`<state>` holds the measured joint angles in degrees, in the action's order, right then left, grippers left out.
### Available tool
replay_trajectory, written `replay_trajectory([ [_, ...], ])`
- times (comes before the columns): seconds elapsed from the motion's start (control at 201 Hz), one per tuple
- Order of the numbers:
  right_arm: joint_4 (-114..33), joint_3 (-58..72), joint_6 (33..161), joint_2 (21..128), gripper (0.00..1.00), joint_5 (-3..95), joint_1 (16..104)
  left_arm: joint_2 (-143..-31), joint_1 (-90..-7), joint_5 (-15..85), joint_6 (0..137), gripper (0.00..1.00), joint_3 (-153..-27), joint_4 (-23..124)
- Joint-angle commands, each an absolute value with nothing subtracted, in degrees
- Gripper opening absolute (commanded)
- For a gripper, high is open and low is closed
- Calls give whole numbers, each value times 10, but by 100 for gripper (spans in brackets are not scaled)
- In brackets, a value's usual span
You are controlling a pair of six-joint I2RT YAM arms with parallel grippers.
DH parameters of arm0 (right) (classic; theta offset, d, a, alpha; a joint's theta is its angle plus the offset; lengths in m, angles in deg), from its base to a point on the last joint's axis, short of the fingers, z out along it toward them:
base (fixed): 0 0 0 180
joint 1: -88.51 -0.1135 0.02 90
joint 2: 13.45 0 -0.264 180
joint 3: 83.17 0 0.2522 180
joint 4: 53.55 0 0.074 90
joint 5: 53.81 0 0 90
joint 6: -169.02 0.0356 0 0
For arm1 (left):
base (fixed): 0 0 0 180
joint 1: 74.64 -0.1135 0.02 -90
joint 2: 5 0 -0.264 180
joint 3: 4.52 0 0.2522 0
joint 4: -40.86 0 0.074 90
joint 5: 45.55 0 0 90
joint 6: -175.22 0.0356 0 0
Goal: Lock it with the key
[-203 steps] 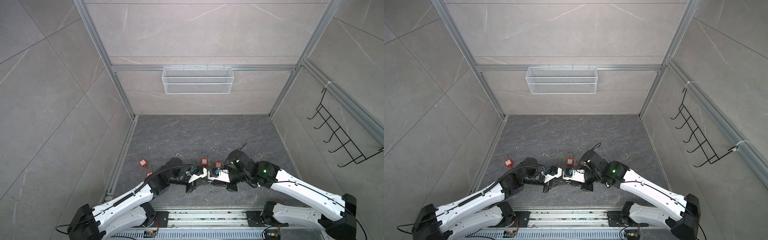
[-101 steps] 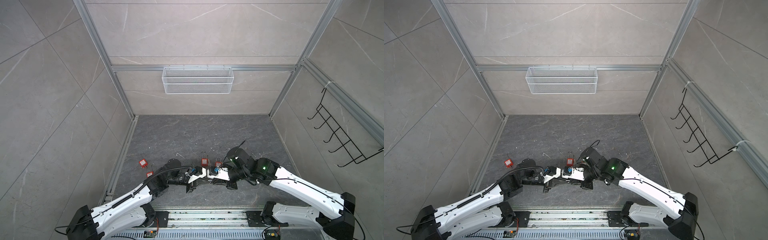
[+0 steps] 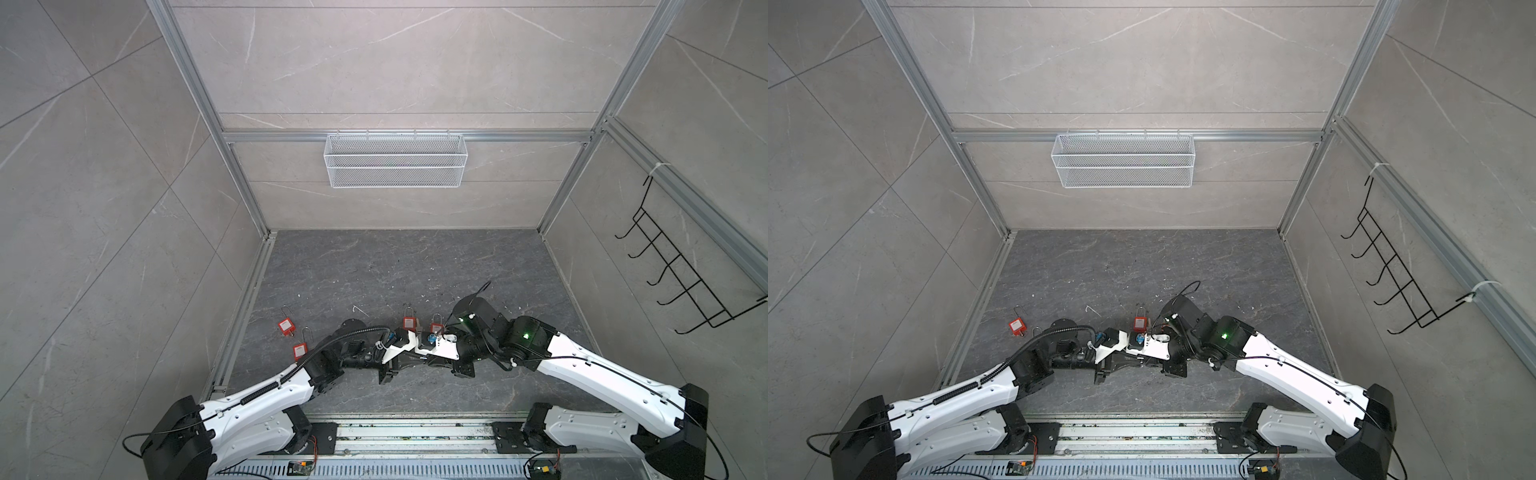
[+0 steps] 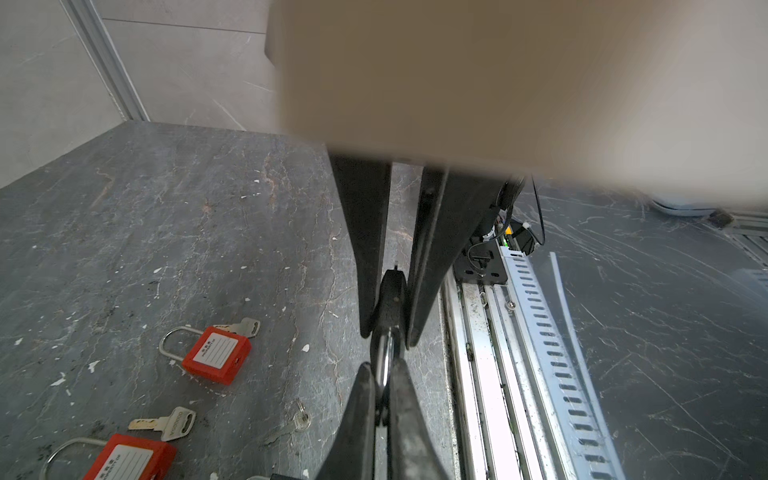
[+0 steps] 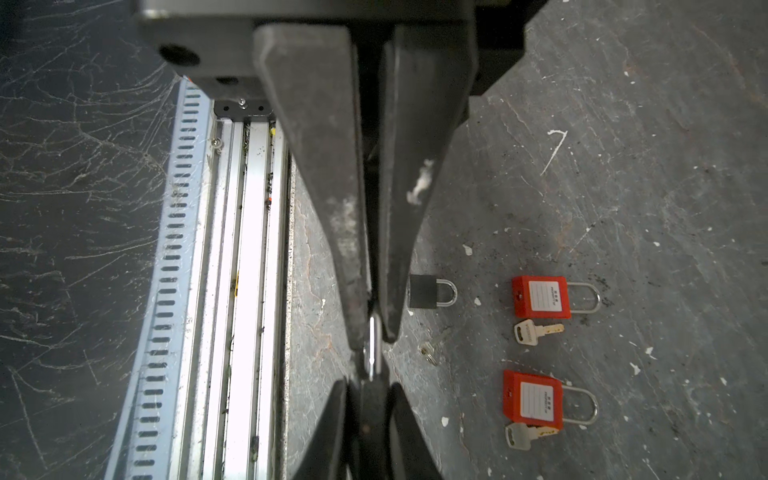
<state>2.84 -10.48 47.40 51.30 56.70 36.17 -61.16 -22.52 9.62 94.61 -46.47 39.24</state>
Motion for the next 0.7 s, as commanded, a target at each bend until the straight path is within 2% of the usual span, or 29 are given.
replay_trajectory([
  [0.0, -48, -90, 463, 478, 25, 552, 354, -572, -219, 89, 983, 0, -495, 445],
  [0.119, 37, -95, 464, 437, 32, 540, 361, -547, -242, 73, 1003, 0, -510, 500],
  [0.264, 97, -90, 470, 405, 33, 535, 365, -552, -243, 57, 1027, 0, -534, 541],
  [0.692, 100, -81, 452, 459, 26, 562, 364, -583, -242, 45, 1037, 0, -563, 552],
])
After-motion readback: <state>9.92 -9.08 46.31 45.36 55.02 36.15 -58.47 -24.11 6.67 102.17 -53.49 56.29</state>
